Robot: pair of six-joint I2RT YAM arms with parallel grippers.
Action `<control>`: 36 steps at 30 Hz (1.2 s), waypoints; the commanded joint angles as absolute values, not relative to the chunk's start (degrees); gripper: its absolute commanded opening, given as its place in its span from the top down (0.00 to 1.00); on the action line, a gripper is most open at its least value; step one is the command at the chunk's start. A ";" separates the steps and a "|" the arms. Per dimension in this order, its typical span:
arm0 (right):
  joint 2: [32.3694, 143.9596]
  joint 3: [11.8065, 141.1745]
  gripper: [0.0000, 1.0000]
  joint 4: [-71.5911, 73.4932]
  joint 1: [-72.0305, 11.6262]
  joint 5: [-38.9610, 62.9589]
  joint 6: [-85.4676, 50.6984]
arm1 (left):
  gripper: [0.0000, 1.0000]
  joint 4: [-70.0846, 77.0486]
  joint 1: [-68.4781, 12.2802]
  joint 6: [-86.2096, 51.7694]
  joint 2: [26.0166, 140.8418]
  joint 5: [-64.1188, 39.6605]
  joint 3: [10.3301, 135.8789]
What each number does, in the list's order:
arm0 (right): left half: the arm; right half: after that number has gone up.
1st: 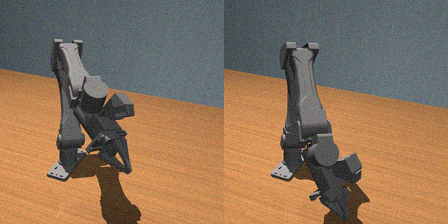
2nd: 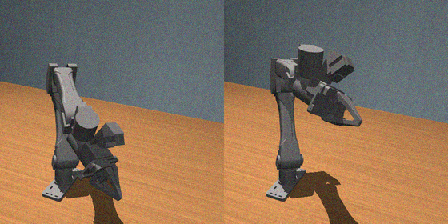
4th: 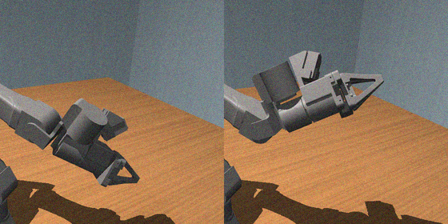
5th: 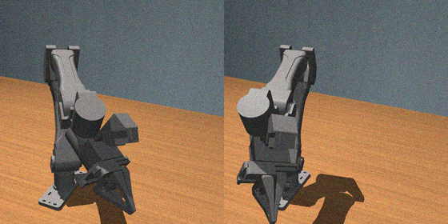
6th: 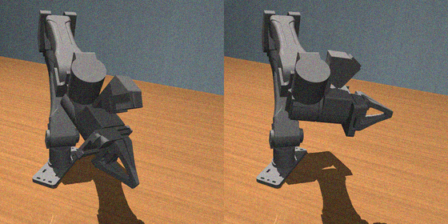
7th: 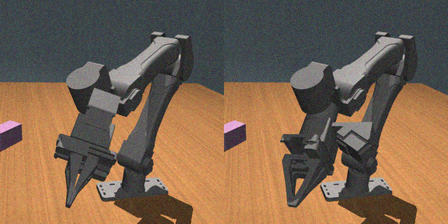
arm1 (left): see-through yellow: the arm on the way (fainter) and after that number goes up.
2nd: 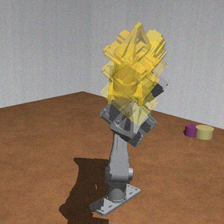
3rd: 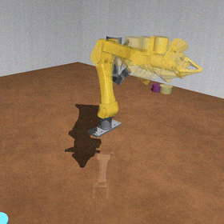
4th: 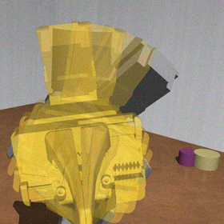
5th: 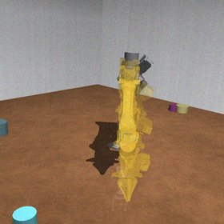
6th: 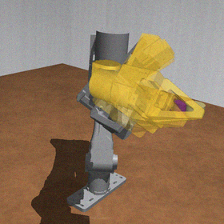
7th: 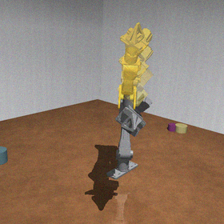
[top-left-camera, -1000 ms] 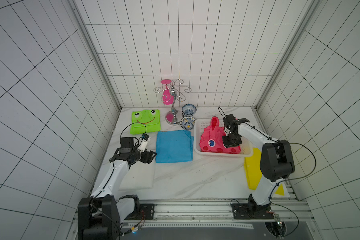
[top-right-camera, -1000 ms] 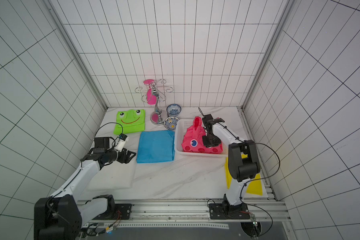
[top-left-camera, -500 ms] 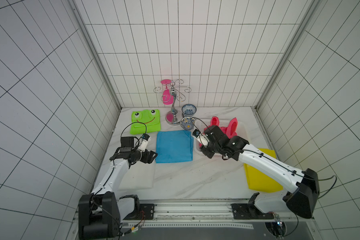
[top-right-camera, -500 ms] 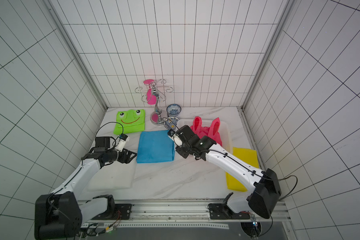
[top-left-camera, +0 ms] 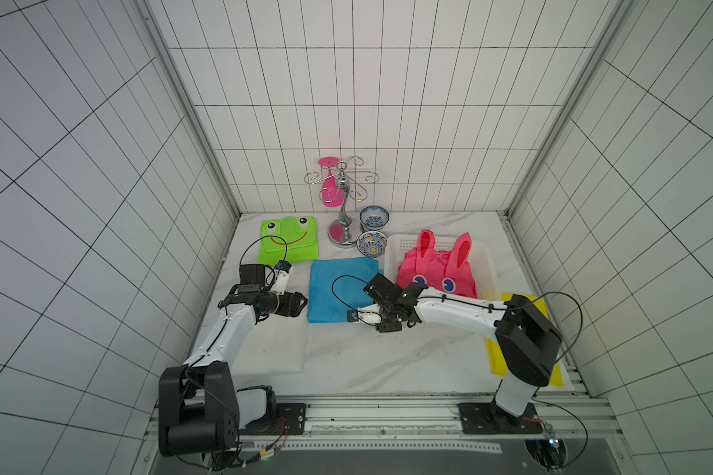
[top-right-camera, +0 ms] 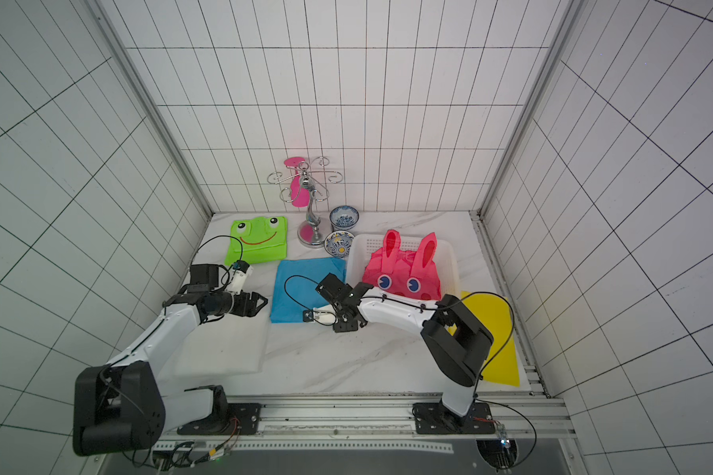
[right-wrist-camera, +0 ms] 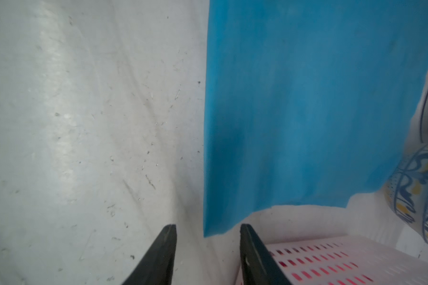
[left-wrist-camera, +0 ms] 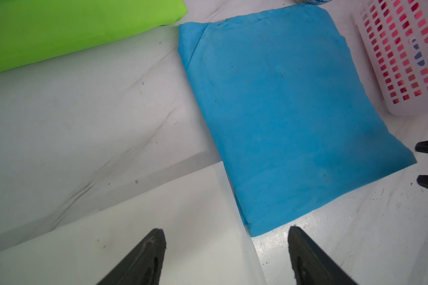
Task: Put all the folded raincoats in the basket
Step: Move the raincoat to the center of the board.
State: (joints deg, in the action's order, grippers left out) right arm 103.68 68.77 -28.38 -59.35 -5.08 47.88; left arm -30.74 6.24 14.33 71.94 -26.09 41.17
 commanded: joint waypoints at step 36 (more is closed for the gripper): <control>84.08 40.59 0.82 -14.98 -79.87 -21.62 51.87 | 0.16 -38.96 -3.87 29.56 85.46 -33.58 55.94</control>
State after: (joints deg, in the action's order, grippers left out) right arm 86.41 42.68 -13.50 -78.94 -19.92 55.02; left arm -35.90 -1.26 23.24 83.50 -32.14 54.78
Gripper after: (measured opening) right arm 0.157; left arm 0.835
